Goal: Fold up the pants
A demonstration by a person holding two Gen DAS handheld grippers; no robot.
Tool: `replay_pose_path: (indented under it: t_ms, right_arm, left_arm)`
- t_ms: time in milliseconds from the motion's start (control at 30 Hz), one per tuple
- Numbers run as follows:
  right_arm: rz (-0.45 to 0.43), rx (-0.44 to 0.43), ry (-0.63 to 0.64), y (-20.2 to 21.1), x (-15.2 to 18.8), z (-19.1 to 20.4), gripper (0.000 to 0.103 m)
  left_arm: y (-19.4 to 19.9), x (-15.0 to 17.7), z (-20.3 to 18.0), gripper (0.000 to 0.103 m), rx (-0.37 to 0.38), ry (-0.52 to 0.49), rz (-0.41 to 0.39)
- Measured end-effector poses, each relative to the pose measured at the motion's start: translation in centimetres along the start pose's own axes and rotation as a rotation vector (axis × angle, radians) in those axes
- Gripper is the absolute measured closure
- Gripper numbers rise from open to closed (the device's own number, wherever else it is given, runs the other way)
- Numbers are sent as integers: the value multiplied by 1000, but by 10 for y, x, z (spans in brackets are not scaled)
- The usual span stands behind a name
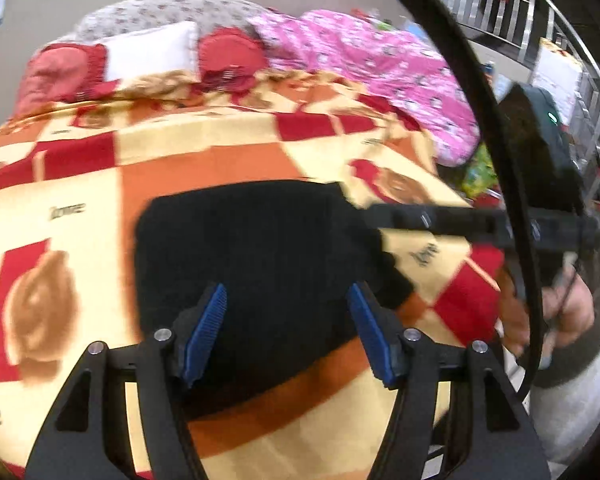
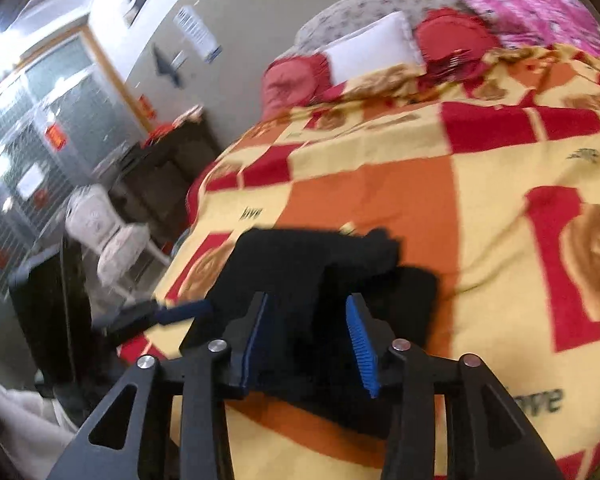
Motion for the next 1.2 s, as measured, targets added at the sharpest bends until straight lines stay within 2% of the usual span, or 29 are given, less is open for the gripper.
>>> replay_pose_path:
  t_ms: [67,100,133,200,300,400,433,500,600,767,933,1033,1133,1200]
  right_arm:
    - [49,27,25,-17,4,6,70]
    - [67,60,57,-20,7,10,77]
    - [78,87,93,-20,10,15,91]
    - [80,103,123,-10,17,22,93]
    - [115,181,106,-3,37,12,95]
    - [100,156,56,-2,45,5,96]
    - [100,158,54,0,45,5,95]
    - [95,169,60,7,42,9,88]
    - [78,200,69,19,34,14,85]
    - [-6,148,93,27,7,35,56]
    - [16,111,146,-2,-10,54,56]
    - [44,137,149,-18,-13,49,56]
    - [58,149,126,-23,-7,38,58]
    - [84,186,113,-24,2,28,58]
  left_arm:
    - [0,0,10,40,-18,33,-1]
    - [0,0,12,40,-28,39,-4]
    - [0,0,14,40,-46,40,-8]
    - [1,2,18,40,-74,42,-14]
    - [-6,6,24,40,-68,64,-4]
    - [-14,8,24,40,-92,59,-2]
    - [-14,8,25,40,-101,58,-1]
    - [-11,8,24,40,-100,62,2]
    - [-9,7,27,40,-120,80,6]
    - [-5,2,29,40,-165,68,-14]
    - [-4,-8,33,40,-202,56,-38]
    - [-8,-11,39,40,-219,61,-39]
    - [-13,-14,45,40,-234,68,-40]
    - [-19,-15,50,38,-236,77,-29]
Point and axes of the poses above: each gripper's, at about its wrist camera, not at the fingertips, and y roughly against the way its jaws point, z to its left, x to its underside, the point moved 4 cm from there along -y, roughly the way its jaws point, and after that the axes turned 7 degrees about y, right-handed, at the moved point
